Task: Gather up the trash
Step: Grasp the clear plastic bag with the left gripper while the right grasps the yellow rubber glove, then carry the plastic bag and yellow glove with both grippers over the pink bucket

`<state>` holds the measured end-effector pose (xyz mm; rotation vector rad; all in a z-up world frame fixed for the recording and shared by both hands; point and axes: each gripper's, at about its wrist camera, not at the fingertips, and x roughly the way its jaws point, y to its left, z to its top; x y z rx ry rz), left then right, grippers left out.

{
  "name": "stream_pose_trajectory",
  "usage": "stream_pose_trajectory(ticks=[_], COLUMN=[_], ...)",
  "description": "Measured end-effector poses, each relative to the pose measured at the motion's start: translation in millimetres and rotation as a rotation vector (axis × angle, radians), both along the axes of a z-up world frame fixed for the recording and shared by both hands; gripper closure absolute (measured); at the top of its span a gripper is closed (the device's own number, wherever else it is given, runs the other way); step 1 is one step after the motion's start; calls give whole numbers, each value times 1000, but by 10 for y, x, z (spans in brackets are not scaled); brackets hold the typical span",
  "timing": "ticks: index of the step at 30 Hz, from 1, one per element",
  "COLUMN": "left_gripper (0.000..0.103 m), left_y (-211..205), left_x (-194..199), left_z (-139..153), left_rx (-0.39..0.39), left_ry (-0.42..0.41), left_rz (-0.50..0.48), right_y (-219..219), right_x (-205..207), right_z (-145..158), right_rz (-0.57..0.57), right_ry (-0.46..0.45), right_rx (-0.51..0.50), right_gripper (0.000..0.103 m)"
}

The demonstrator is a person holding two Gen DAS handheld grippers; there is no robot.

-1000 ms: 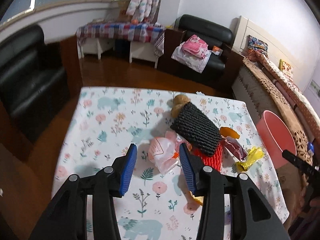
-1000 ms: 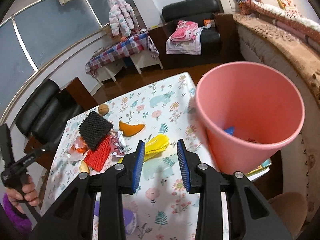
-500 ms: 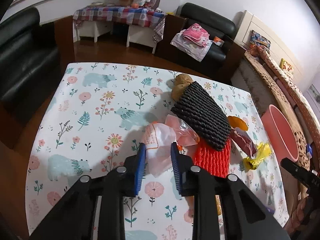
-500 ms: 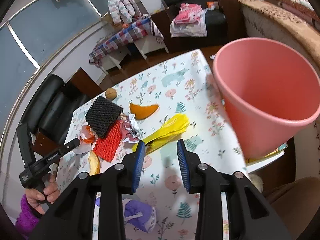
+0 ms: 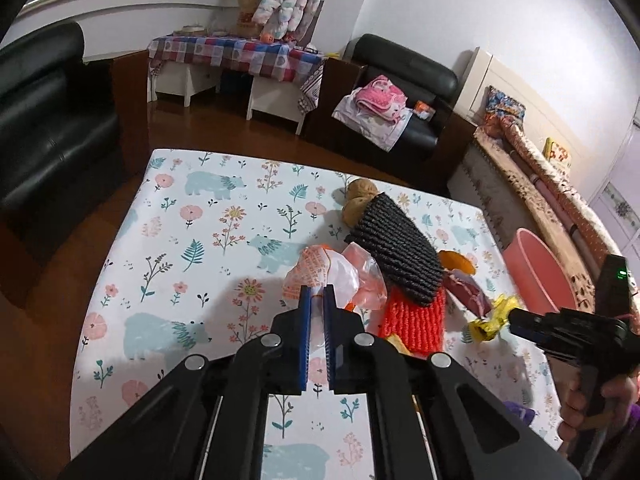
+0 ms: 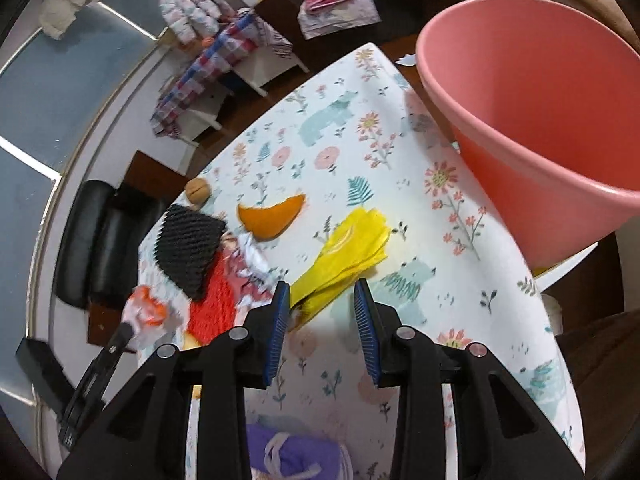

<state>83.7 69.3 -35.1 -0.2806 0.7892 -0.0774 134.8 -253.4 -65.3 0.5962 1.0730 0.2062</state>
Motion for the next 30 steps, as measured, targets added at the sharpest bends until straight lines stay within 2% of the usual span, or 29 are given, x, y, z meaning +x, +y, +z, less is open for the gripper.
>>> stream_pose_trajectory(ticks=[4, 12, 14, 16, 25, 30], left_gripper=[98, 98, 98, 98, 98, 98], left_y=[5, -22, -30, -37, -140, -284], left_x=[-31, -61, -68, -81, -133, -146], left_z=[32, 30, 44, 65, 234, 405], left_rx=[-11, -24, -25, -25, -20, -16], left_ry=[-7, -1, -3, -9, -43, -81], left_rz=[-7, -13, -15, -17, -47, -87], right_y=[28, 219, 248, 235, 66, -47], right_x=[102, 206, 226, 205, -110, -240], right_z=[-49, -25, -12, 26, 328, 491], right_rz=[-23, 39, 56, 59, 67, 55], right_ry=[18, -37, -50, -72, -201, -266], right_rx=[-23, -93, -108, -122, -197, -193], right_gripper=[69, 69, 85, 93, 96, 96])
